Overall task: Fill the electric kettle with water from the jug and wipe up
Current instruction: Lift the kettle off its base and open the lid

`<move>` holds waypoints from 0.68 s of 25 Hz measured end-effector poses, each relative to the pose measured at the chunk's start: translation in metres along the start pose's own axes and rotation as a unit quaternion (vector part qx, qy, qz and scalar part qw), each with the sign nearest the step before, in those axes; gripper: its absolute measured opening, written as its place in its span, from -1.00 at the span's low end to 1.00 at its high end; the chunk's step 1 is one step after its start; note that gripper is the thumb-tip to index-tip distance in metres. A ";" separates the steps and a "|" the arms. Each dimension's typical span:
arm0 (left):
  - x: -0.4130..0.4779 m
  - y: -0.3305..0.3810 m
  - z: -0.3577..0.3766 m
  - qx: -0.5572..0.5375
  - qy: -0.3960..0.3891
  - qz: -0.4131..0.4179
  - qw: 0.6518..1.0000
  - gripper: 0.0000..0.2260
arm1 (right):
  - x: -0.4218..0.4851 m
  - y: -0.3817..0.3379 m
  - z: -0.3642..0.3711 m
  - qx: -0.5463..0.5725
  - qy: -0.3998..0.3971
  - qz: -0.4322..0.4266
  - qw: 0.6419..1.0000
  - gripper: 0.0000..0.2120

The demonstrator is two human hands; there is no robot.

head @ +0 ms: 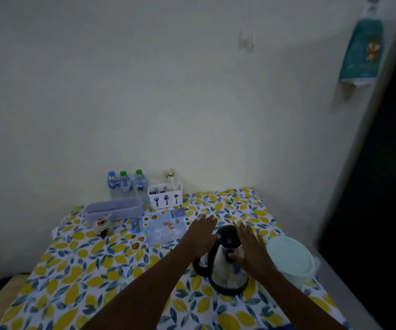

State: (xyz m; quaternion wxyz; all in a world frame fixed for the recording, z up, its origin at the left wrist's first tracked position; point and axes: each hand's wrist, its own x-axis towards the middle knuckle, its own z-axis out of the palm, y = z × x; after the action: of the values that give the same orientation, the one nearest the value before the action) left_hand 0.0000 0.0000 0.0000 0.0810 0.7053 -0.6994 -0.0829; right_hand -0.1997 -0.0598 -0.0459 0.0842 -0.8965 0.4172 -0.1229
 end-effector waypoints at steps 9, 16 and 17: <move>0.012 -0.005 0.064 -0.220 0.041 -0.080 0.971 -0.67 | 0.010 0.014 0.046 0.161 0.020 -0.020 0.987 -0.06; 0.012 -0.013 0.084 -0.298 0.101 -0.070 0.947 -0.70 | 0.013 0.022 0.067 0.208 0.049 -0.003 0.977 0.04; 0.012 -0.014 0.086 -0.310 0.101 -0.082 0.942 -0.68 | 0.014 0.022 0.068 0.213 0.049 0.000 0.976 0.05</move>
State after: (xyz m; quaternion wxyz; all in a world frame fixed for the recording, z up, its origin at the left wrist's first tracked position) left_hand -0.0057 -0.0122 -0.0867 0.3588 0.7050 -0.5667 -0.2305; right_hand -0.1872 -0.0815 -0.1145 0.2525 -0.8512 0.3848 -0.2522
